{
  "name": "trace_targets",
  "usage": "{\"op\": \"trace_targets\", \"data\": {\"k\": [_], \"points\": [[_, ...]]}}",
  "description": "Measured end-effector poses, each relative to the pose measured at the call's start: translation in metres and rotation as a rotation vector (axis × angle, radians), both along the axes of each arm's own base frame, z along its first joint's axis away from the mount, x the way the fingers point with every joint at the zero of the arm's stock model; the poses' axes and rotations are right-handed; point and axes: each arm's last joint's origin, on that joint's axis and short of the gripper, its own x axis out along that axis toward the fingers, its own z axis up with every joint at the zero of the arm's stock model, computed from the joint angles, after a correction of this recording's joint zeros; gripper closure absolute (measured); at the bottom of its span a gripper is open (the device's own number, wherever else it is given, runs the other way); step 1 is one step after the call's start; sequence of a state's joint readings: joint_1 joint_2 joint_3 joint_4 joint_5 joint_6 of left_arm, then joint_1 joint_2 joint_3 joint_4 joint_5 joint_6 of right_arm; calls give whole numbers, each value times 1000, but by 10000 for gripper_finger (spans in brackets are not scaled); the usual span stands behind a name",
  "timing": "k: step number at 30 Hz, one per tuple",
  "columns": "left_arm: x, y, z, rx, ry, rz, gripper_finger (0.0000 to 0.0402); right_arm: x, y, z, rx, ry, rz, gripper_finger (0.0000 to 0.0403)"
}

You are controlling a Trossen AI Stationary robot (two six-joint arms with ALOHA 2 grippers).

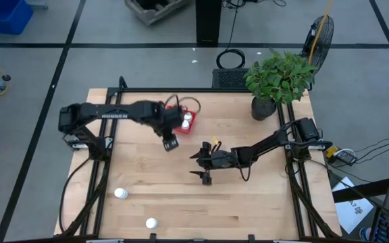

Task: Pick and place pill bottles into a basket
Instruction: Put the white pill bottle into the orange basket

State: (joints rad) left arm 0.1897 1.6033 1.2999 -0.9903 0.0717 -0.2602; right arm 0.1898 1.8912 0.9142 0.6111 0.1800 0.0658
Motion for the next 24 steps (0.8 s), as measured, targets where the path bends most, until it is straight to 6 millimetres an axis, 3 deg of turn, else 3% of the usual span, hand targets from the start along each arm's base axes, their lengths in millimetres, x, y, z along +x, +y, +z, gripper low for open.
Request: {"op": "trace_targets", "data": {"k": [5,13,18,24], "points": [[-12,45,1,2,-3,113,234,-2,7,-1,-5,10,19,118],[-22,99,22,33,-79,209,237,-2,8,0,-6,2,23,120],[-15,123,23,26,-30,210,232,-1,8,0,-6,-4,22,123],[0,136,9,-2,109,189,237,-1,8,0,-6,-1,22,124]]}}
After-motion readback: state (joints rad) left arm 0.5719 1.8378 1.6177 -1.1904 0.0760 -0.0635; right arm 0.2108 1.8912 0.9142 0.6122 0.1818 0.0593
